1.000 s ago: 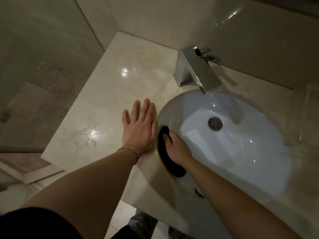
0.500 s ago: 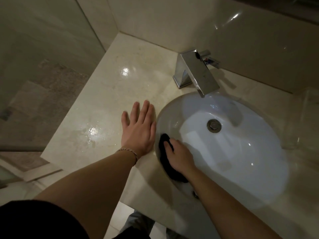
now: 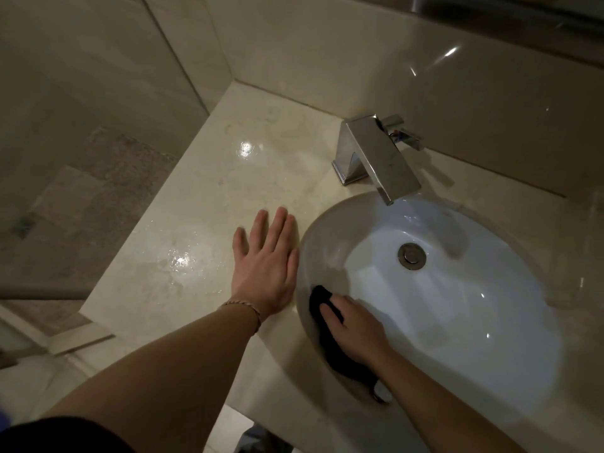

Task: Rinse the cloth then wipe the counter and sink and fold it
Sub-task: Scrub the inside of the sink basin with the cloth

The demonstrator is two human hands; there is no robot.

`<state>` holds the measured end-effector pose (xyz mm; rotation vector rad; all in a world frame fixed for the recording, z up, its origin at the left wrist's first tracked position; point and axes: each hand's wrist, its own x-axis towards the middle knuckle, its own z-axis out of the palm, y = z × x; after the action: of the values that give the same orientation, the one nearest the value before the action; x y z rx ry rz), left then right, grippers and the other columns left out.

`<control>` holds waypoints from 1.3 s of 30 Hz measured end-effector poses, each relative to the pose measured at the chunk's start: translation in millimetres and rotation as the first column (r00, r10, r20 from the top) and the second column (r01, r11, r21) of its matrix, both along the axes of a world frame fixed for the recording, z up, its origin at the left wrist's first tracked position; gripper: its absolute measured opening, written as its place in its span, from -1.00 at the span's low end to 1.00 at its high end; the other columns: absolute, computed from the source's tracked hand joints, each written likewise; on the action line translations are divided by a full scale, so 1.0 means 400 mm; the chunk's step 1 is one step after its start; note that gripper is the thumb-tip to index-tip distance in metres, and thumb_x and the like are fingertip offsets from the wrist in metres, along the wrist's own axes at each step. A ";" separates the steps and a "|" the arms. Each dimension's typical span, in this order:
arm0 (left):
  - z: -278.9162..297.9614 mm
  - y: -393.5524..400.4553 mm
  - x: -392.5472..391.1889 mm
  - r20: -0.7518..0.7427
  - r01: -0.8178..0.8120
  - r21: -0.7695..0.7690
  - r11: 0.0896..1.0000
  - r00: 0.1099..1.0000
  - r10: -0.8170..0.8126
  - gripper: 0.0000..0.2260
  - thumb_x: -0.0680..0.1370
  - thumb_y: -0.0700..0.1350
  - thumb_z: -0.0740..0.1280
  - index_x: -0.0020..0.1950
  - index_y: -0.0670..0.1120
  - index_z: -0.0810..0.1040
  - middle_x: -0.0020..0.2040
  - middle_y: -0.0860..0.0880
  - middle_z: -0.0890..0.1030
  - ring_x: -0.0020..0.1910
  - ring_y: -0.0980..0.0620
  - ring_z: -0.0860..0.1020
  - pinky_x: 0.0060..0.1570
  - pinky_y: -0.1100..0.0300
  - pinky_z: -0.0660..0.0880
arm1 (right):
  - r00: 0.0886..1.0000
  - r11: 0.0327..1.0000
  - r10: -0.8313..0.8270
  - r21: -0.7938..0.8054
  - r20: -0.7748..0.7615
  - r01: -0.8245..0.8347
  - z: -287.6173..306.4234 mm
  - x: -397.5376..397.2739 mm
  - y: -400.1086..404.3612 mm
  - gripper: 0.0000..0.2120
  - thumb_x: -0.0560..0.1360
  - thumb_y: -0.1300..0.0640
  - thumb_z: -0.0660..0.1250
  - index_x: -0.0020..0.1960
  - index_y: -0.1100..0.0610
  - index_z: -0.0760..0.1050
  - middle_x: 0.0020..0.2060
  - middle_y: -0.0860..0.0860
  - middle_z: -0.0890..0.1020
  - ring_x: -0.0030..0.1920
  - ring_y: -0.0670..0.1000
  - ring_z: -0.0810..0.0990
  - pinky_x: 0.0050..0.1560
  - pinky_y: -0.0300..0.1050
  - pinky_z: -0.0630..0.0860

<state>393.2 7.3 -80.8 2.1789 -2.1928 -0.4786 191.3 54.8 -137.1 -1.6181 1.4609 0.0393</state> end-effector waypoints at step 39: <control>-0.008 0.004 -0.001 0.033 0.007 -0.005 1.000 0.999 -0.007 -0.43 0.68 0.13 -0.15 0.68 0.01 -0.10 0.67 0.06 -0.18 0.64 -0.06 -0.25 0.57 -0.24 -0.19 | 0.765 0.778 -0.624 0.040 0.160 0.627 -0.021 0.177 -0.151 -0.53 0.65 -0.23 0.04 0.42 -0.01 0.38 0.30 0.07 0.50 0.29 0.15 0.49 0.29 0.14 0.43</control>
<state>393.0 8.8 -83.8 2.1935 -2.2162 -0.4397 262.0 -5.4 -145.4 -1.0360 1.8003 -0.4821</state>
